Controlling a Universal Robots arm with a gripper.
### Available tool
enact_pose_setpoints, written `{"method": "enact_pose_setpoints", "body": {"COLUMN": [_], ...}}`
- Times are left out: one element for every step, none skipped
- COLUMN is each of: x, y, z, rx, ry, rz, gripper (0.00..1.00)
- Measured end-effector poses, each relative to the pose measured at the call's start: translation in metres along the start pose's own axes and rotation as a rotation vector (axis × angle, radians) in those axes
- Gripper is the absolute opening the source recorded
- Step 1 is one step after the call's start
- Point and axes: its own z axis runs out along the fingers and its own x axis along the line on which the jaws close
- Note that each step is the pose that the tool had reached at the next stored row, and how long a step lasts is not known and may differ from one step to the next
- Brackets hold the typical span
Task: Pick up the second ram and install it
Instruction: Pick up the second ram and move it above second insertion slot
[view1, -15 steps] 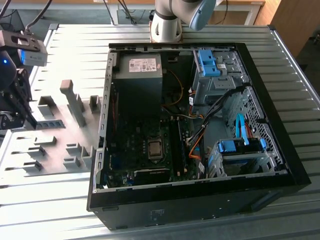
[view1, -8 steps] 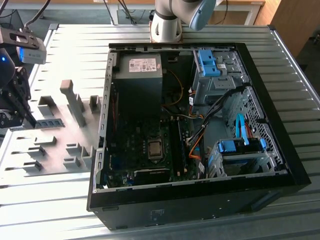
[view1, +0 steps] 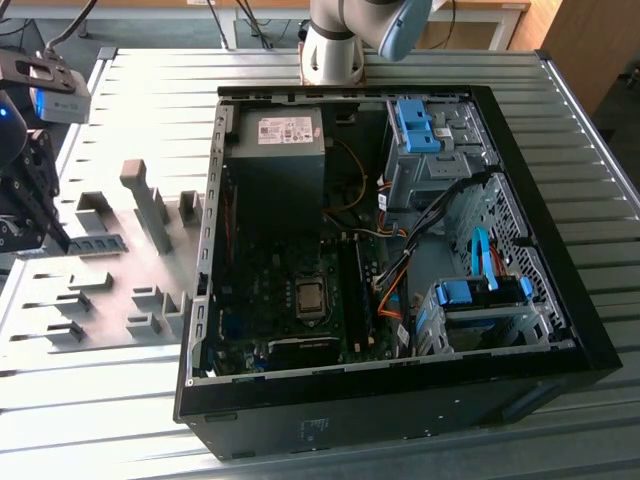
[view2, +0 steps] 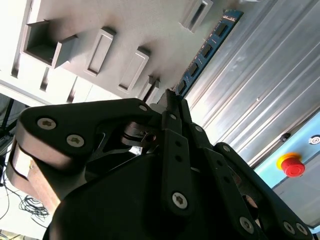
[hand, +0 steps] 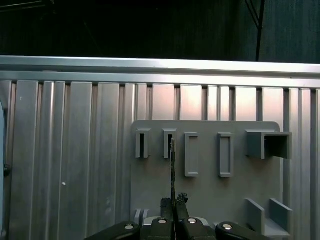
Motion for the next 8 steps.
{"method": "enact_pose_setpoints", "body": {"x": [0.0, 0.0, 0.0, 0.0, -0.0001, -0.0001, -0.0001, -0.0001], "y": [0.0, 0.0, 0.0, 0.0, 0.0001, 0.0001, 0.0001, 0.0001], "z": [-0.0005, -0.001, -0.0015, -0.0021, -0.0026, -0.0031, -0.0037, -0.0043], "rx": [0.0, 0.0001, 0.0001, 0.0001, 0.0001, 0.0, 0.0001, 0.0001], "ry": [0.0001, 0.0001, 0.0002, 0.0003, 0.0003, 0.0004, 0.0005, 0.0005], "rz": [0.0, 0.0, 0.0, 0.0, 0.0, 0.0, 0.0, 0.0], "gripper": [0.14, 0.14, 0.14, 0.14, 0.14, 0.14, 0.14, 0.14]}}
